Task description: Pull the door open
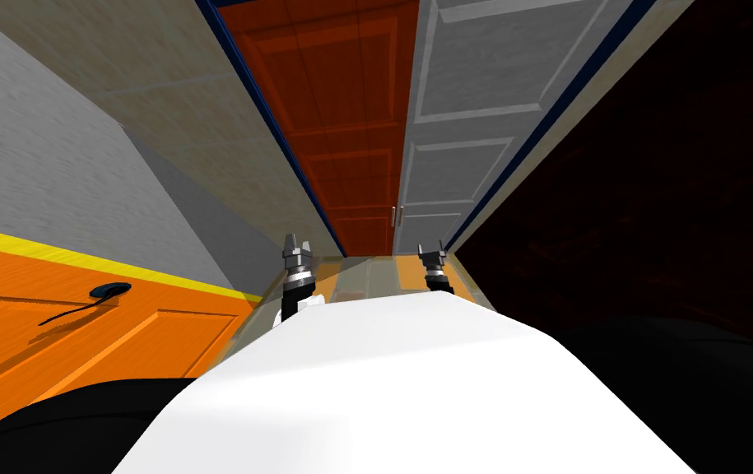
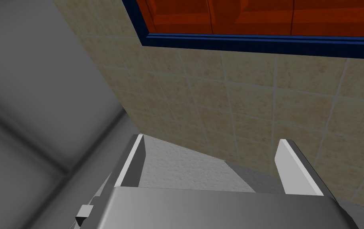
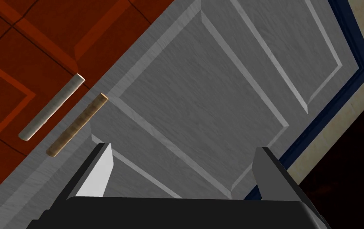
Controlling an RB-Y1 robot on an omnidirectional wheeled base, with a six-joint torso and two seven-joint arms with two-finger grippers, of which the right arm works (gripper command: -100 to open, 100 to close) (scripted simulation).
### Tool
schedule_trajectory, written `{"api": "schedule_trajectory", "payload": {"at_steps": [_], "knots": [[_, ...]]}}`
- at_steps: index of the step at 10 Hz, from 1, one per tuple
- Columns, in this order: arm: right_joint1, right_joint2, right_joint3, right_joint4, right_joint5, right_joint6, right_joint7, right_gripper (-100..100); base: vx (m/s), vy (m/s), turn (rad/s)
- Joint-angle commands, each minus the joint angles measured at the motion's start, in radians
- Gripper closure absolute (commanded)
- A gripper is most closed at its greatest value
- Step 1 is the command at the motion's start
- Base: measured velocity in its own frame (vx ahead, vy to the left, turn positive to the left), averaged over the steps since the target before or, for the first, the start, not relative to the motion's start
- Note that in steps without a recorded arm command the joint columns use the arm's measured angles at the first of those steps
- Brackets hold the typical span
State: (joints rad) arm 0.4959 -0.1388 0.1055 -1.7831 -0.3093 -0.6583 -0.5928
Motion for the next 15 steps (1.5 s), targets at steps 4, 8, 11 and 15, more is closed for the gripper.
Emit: {"api": "schedule_trajectory", "payload": {"at_steps": [4, 8, 11, 15], "knots": [[-0.004, -0.014, 0.013, 0.087, -0.041, -0.033, -0.098, -100, 0.098, -0.012, 0.069], [-0.010, -0.028, 0.022, 0.162, -0.078, -0.059, -0.183, -100, 0.103, -0.011, 0.066], [-0.015, -0.039, 0.028, 0.217, -0.105, -0.078, -0.246, -100, 0.092, -0.018, 0.068], [-0.021, -0.052, 0.036, 0.289, -0.141, -0.103, -0.329, -100, 0.098, -0.017, 0.069]]}}
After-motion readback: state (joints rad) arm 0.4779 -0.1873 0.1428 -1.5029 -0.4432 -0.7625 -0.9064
